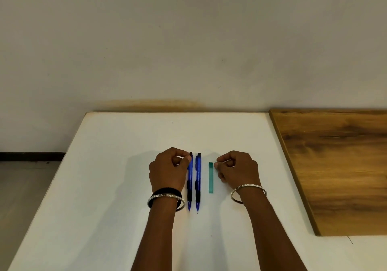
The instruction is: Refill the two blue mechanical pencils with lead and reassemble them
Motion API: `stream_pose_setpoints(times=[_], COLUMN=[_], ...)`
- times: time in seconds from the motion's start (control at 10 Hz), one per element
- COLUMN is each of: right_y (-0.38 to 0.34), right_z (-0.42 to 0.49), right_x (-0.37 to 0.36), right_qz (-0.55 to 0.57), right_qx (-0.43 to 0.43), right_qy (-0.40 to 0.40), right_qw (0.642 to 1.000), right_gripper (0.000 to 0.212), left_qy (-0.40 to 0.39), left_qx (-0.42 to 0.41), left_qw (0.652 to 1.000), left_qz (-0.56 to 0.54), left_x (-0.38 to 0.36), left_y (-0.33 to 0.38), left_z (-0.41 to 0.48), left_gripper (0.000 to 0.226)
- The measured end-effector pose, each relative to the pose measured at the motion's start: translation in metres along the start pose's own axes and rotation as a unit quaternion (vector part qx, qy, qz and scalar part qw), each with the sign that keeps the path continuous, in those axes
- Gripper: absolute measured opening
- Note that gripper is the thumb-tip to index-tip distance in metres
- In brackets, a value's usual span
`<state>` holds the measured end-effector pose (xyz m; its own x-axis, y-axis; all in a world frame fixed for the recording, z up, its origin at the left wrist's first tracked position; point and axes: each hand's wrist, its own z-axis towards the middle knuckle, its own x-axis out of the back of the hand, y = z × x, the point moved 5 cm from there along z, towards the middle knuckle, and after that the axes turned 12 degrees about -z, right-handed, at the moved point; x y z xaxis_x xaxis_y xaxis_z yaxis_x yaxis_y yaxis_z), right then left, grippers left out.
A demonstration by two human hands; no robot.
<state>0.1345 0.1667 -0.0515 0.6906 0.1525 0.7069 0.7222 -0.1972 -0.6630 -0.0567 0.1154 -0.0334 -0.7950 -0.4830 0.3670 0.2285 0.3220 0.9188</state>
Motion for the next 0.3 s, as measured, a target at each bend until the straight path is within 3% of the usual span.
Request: stream_pose_setpoints(times=[0.3], right_y=[-0.011], right_z=[-0.059], right_x=[0.014], right_qz=[0.01], right_qx=[0.04], right_qy=[0.061], right_qw=[0.997], right_gripper=[0.003], left_qy=[-0.006], left_qx=[-0.028], left_qw=[1.0], left_qz=[-0.009], left_x=[0.021], left_y=[0.013], left_z=[-0.045], left_gripper=[0.005])
